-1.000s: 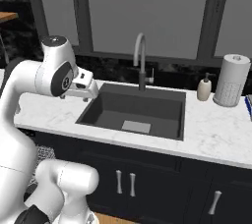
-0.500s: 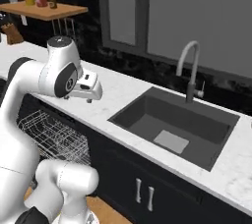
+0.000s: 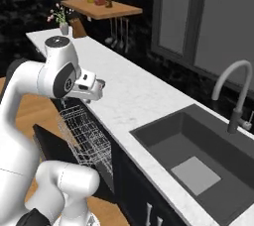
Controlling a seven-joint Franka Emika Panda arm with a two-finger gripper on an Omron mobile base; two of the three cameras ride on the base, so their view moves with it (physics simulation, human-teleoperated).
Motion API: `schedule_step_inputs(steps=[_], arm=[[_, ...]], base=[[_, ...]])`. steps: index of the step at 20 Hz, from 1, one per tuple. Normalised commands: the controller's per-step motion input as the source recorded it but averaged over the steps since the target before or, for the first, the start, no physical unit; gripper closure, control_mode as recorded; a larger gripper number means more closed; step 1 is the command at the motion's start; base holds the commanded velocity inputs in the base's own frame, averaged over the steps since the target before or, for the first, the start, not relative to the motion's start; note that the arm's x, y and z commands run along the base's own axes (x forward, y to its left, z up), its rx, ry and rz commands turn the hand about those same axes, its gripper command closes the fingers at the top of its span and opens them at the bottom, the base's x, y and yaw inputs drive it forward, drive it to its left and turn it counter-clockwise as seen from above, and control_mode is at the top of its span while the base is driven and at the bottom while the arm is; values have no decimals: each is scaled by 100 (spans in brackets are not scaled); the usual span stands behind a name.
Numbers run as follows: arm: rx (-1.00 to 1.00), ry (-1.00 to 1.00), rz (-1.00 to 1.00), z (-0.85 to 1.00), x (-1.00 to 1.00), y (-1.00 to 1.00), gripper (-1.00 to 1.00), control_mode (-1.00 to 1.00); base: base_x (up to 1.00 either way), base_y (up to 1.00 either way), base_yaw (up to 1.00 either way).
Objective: Pick up the cup and bowl from the counter, place them in the dishwasher, and close the dishwasher door.
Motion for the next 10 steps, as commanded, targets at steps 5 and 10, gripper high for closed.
schedule_step_inputs(steps=[5,10], arm=[[0,0,0,0,0,0,-100,100],[0,0,0,0,0,0,-100,100]], base=[[33,-46,41],[14,-26,42]])
